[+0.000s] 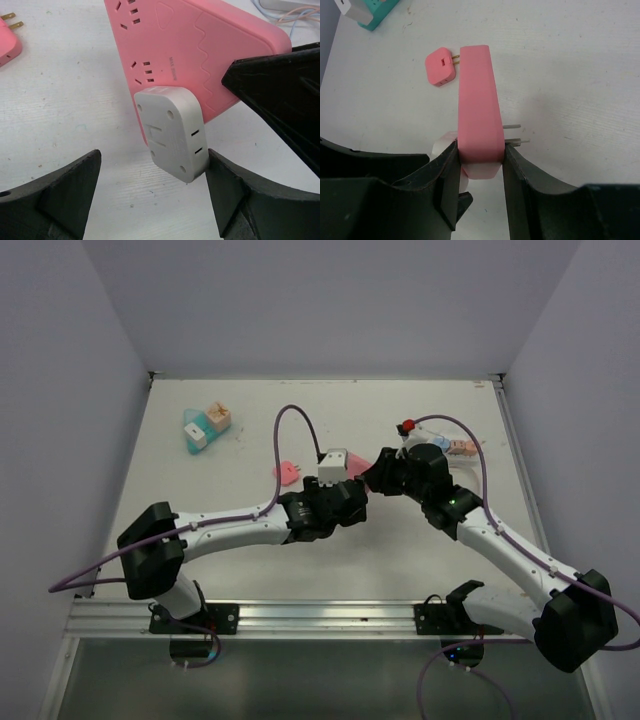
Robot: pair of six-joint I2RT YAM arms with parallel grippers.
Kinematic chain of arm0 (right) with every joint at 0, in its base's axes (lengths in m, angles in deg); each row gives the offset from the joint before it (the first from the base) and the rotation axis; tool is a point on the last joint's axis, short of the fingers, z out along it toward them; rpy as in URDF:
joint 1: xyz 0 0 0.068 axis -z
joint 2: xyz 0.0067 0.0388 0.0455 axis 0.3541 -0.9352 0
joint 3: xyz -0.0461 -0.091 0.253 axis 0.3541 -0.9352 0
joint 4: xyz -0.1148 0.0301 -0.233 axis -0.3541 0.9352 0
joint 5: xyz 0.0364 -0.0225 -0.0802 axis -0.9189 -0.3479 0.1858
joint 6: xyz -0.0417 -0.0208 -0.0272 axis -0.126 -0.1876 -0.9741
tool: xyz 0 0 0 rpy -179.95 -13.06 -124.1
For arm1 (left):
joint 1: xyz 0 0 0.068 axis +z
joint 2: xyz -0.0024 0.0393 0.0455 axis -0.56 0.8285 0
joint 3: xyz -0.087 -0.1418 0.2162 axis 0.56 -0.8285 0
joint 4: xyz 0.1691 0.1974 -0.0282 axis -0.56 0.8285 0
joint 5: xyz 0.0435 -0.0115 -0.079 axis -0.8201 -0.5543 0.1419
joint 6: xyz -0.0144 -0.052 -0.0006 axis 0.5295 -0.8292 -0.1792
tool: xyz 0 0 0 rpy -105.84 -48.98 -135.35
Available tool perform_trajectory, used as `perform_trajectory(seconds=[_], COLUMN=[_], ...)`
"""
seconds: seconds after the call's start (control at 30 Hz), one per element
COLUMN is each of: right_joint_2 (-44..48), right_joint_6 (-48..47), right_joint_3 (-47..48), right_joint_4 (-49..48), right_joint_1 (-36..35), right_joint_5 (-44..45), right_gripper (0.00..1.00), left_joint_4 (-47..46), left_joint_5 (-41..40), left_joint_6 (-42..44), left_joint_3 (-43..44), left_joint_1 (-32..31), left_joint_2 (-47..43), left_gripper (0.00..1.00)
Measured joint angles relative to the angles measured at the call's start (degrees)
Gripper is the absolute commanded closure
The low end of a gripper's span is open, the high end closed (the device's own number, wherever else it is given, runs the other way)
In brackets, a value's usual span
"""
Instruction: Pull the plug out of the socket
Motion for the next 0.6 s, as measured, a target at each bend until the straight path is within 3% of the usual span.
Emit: perform_trajectory(seconds=[0.27,0.5,0.6], right_joint_2=[0.2,0.4,0.5], right_joint_6=[0.0,-0.1,-0.1], right_joint_3=[0.0,0.0,0.0], right_joint_4=[0.1,0.2,0.2], right_joint_1=[0.0,0.0,0.0], right_joint_5=[0.4,0.3,0.3], right_gripper=[1.00,1.00,1.00], left_joint_4=[-0.2,-2.8,-6.2], left_joint_5=[-0.3,2.5,5.2], left_joint_6=[-1.8,-2.5,-2.3], left_joint_3=[-5.8,-12.6,-15.9], left_joint_1=[2.4,8.6,11.3], left_joint_2=[-5.9,-12.3,-13.7], left_gripper=[0.20,0.20,0.14])
